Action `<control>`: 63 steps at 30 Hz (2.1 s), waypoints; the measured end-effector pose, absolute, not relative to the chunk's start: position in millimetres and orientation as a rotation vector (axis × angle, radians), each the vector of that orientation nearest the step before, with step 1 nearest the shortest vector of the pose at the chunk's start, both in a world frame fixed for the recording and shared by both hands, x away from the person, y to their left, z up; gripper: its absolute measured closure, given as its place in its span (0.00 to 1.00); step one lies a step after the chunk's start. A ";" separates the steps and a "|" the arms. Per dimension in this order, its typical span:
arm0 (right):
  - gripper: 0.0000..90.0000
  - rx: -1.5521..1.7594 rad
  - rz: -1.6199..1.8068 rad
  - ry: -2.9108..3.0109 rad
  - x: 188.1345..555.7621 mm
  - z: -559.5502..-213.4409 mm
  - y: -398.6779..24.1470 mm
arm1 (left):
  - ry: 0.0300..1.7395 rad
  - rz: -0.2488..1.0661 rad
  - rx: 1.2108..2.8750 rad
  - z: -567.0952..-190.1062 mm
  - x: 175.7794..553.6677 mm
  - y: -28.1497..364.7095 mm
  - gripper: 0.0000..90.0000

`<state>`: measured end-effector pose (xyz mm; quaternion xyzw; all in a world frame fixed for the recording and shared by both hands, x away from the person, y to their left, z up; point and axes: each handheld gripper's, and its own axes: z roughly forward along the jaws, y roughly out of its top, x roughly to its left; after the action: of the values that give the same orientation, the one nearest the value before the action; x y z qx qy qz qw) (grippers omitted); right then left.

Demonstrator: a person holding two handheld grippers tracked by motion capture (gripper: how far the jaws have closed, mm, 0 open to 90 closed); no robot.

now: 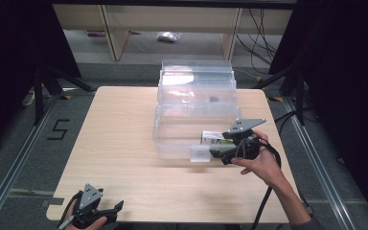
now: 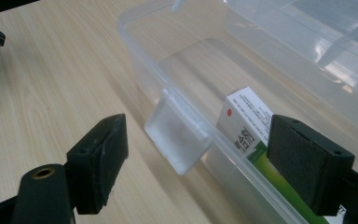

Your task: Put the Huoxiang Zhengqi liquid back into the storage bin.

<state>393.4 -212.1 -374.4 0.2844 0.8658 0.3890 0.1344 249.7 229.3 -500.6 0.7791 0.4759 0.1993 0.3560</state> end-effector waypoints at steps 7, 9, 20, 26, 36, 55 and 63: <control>0.23 0.814 1.156 2.513 386.5 -382.3 -209.9 | 1.241 0.515 2.004 -500.8 249.6 228.2 0.17; 0.23 0.844 1.162 2.522 382.3 -384.5 -208.2 | 1.252 0.516 1.975 -501.5 249.4 227.3 0.17; 0.24 0.814 1.162 2.523 373.5 -399.1 -206.8 | 1.242 0.517 1.977 -501.8 249.2 227.1 0.17; 0.24 0.793 1.127 2.541 366.5 -410.5 -206.5 | 1.236 0.524 2.021 -500.2 248.8 228.7 0.17; 0.24 0.784 1.102 2.565 355.4 -428.4 -206.3 | 1.228 0.519 2.027 -500.2 248.8 228.2 0.17; 0.23 0.827 1.140 2.559 331.2 -456.7 -219.3 | 1.225 0.518 2.023 -499.7 247.5 226.1 0.17; 0.22 0.897 1.137 2.568 319.1 -467.7 -225.8 | 1.221 0.516 2.030 -499.1 247.5 225.7 0.17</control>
<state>319.1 -225.8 -467.7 0.3030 0.8670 0.3837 0.0964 247.5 225.7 -499.1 0.7840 0.4715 0.1992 0.3513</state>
